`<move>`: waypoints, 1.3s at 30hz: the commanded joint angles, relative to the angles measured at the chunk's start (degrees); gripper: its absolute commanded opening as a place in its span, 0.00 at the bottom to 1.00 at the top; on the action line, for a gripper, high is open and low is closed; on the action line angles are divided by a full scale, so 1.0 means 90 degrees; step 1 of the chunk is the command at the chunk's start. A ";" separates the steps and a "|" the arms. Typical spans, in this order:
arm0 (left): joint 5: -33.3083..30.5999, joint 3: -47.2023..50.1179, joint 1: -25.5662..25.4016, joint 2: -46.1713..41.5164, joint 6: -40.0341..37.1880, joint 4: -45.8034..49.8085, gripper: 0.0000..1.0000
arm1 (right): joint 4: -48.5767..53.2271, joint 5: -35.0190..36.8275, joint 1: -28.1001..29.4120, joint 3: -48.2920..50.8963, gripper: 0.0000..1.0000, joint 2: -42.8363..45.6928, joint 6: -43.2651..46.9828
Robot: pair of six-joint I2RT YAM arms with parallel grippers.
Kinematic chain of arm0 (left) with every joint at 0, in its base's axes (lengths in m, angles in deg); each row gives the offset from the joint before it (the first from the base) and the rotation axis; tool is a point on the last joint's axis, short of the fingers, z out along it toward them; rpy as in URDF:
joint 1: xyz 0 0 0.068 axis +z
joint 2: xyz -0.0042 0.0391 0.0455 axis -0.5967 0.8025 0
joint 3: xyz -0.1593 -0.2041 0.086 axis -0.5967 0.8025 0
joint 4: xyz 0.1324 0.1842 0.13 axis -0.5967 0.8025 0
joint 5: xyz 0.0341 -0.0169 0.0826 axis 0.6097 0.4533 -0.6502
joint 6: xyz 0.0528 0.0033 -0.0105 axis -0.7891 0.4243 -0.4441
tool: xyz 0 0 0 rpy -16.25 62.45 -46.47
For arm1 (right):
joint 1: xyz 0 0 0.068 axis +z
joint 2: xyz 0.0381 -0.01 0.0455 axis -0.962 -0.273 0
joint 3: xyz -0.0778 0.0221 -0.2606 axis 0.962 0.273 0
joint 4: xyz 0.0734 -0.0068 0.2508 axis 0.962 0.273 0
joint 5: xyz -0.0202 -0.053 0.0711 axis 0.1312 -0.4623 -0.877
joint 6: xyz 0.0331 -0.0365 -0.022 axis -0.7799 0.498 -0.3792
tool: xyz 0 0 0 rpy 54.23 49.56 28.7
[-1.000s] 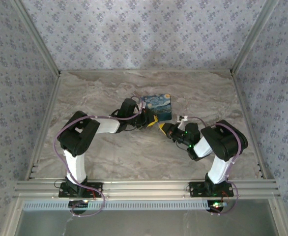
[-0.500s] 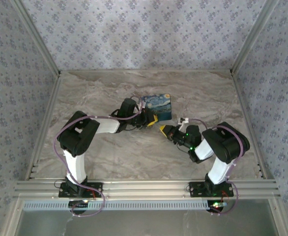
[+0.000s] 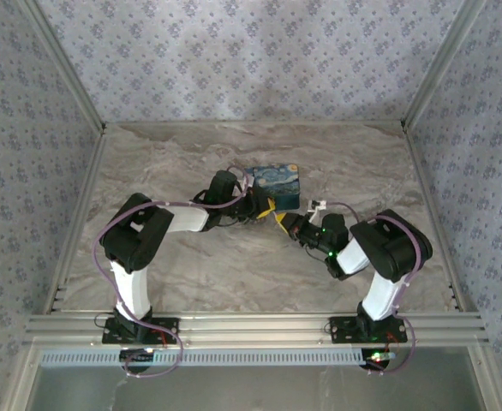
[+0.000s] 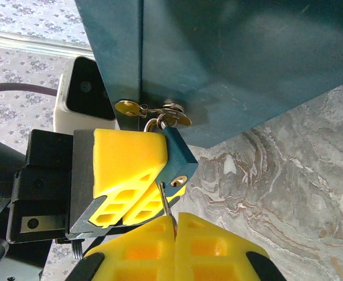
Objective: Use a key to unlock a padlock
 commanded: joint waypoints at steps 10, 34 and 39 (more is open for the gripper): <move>0.0077 -0.0034 0.0010 -0.0252 0.0122 -0.0292 0.00 | -0.0062 0.0112 0.0038 0.0194 0.00 0.0105 -0.0078; 0.0097 0.0098 -0.0030 -0.0224 0.0286 -0.0545 0.00 | -0.0061 0.0015 -0.0145 -0.0150 0.00 0.0024 -0.0088; 0.0101 0.0074 -0.0040 -0.0215 0.0330 -0.0613 0.00 | -0.0058 0.0016 -0.0145 -0.0162 0.00 -0.0080 -0.0108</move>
